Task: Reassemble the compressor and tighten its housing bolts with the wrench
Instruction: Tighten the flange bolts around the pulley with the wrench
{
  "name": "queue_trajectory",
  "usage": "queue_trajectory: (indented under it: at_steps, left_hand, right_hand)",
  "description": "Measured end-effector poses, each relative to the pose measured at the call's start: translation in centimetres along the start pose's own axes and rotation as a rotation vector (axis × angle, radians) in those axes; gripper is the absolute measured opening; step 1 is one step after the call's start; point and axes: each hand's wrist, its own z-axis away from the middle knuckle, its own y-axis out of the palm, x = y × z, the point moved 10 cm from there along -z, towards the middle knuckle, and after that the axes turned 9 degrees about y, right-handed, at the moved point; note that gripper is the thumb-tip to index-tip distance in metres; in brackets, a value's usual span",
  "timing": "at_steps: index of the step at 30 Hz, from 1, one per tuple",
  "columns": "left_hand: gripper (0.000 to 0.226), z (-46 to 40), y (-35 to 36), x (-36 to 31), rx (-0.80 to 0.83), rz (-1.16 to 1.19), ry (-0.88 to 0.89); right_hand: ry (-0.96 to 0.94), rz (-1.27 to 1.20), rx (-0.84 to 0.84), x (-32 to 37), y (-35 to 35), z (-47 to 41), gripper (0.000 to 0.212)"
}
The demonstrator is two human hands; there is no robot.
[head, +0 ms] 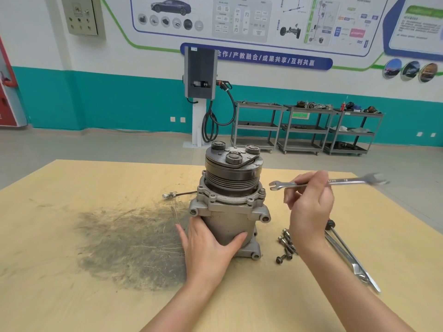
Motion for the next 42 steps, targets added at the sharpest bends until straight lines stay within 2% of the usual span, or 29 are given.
queue_trajectory:
  at_steps: [3, 9, 14, 16, 19, 23, 27, 30, 32, 35, 38, 42]
  left_hand:
    - [0.097, -0.1, 0.1, 0.0, 0.006, 0.004, 0.002]
    - [0.096, 0.0, 0.0, -0.1, 0.006, 0.01, 0.007]
    - [0.097, 0.0, 0.0, -0.1, 0.002, 0.007, 0.001]
    - [0.095, 0.0, 0.0, -0.1, -0.003, -0.006, -0.001]
    - [0.093, 0.1, -0.1, -0.1, -0.013, -0.012, -0.004]
    - [0.092, 0.1, -0.3, -0.2, -0.02, -0.004, 0.001]
    - [0.094, 0.1, -0.3, -0.3, -0.017, -0.002, -0.007]
    - [0.093, 0.1, -0.4, -0.4, -0.013, 0.003, -0.012]
    - [0.092, 0.1, -0.4, -0.5, -0.007, 0.007, -0.01]
    - [0.091, 0.1, -0.3, -0.5, 0.005, 0.011, -0.026]
    - [0.092, 0.1, -0.3, -0.5, 0.02, 0.014, -0.042]
    - [0.091, 0.2, -0.3, -0.4, 0.014, 0.023, -0.045]
  right_hand:
    - [0.181, -0.025, 0.041, -2.1, 0.4, -1.3, 0.045]
    - [0.398, -0.095, 0.088, -5.1, 1.1, -1.5, 0.044]
    - [0.668, -0.226, 0.212, -6.9, 1.9, -1.0, 0.04]
    - [0.7, -0.273, 0.225, -7.3, 2.0, -0.5, 0.039]
    - [0.56, -0.247, 0.171, -6.7, 1.7, -0.1, 0.041]
    - [0.226, -0.101, 0.091, -3.9, 1.0, 0.7, 0.044]
    - [-0.191, 0.128, 0.157, 0.1, 1.8, 2.2, 0.022]
    - [-0.317, 0.211, 0.181, 1.3, 2.6, 2.8, 0.019]
    - [-0.268, 0.13, 0.125, 1.3, 1.9, 2.2, 0.026]
    - [-0.065, 0.042, 0.066, 0.2, 1.0, 0.5, 0.042]
    - [0.192, -0.004, 0.13, -2.4, 1.4, -1.1, 0.047]
    - [0.429, -0.045, 0.24, -5.1, 2.2, -1.8, 0.045]
